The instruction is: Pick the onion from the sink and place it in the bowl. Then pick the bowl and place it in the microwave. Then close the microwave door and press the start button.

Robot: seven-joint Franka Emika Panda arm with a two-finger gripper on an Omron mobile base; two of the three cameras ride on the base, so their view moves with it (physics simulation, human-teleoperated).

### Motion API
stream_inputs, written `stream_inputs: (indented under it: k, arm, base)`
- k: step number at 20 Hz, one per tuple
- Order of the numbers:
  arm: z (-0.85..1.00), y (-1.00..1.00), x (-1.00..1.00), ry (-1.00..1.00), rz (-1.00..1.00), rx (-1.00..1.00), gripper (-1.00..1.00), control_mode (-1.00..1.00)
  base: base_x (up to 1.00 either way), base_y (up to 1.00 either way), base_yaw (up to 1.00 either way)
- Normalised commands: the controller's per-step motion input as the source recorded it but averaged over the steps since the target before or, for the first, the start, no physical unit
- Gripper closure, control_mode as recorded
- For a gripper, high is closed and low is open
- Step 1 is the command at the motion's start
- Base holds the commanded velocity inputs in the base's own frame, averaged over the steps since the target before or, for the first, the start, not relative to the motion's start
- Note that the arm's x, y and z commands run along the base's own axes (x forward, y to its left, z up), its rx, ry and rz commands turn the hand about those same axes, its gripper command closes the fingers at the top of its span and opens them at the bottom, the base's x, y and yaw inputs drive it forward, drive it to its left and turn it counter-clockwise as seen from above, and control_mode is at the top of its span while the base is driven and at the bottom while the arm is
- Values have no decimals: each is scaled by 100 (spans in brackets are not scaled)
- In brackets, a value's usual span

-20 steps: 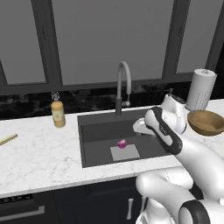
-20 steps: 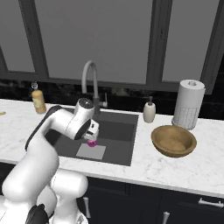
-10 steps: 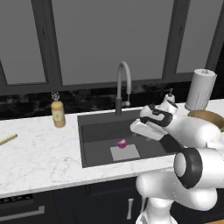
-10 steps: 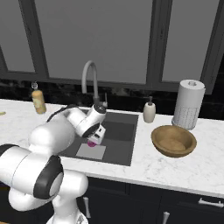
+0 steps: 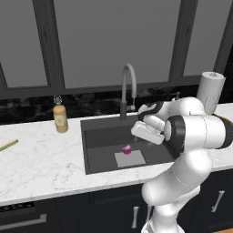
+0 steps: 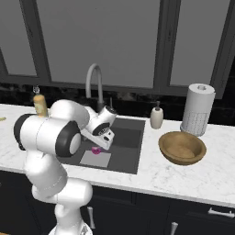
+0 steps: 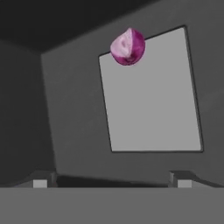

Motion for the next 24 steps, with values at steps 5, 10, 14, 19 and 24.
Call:
stream_inputs:
  k: [5, 10, 14, 19, 24]
  arm:
    - [-52, -1, 42, 0, 0, 0, -100, -100]
    - [-43, 0, 45, 0, 0, 0, -100, -100]
    - [-37, 2, 49, 0, 0, 0, -100, -100]
    - [-36, 11, 31, 0, 0, 0, -100, -100]
    - [-45, 19, 34, 0, 0, 0, -100, -100]
  base:
    - [0, 0, 0]
    - [0, 0, 0]
    - [0, 0, 0]
    - [0, 0, 0]
    - [0, 0, 0]
